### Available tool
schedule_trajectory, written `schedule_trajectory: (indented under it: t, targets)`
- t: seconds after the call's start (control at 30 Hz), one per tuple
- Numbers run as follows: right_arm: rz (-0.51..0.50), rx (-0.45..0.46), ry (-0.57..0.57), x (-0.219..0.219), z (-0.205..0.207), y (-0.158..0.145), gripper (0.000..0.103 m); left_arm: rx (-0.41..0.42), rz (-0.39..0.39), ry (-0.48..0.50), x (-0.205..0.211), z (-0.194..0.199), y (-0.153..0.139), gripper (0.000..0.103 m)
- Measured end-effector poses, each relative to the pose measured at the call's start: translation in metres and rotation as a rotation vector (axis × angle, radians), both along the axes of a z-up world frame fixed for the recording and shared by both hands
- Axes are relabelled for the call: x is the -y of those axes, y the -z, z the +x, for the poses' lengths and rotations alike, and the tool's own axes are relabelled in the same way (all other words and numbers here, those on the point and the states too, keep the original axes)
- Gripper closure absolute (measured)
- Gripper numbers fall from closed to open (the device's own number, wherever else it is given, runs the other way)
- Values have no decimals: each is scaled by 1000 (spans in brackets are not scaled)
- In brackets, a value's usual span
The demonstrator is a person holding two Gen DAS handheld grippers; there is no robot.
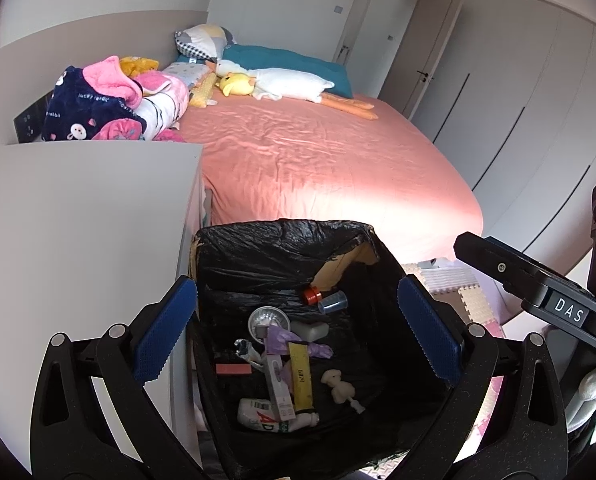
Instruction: Collect trash
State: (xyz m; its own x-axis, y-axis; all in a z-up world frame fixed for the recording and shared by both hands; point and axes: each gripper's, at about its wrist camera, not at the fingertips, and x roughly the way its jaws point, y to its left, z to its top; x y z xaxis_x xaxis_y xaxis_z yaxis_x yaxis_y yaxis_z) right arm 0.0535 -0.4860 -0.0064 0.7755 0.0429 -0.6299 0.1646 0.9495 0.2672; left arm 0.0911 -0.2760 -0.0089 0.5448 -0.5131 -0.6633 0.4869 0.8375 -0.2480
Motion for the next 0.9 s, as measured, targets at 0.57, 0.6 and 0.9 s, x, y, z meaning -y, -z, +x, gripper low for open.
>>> schedule_trajectory:
  t: [0.57,0.6,0.9]
  targets:
    - [0,0,1,-1,0,1,20,-12,-27,13,-2,1,-3,6]
    - [0,0,0,0,0,1,20,-15,-26,12,-2,2,-3,6]
    - [-3,-1,1,0,0,1,20,-28,-55,16,-4,3,-2,6]
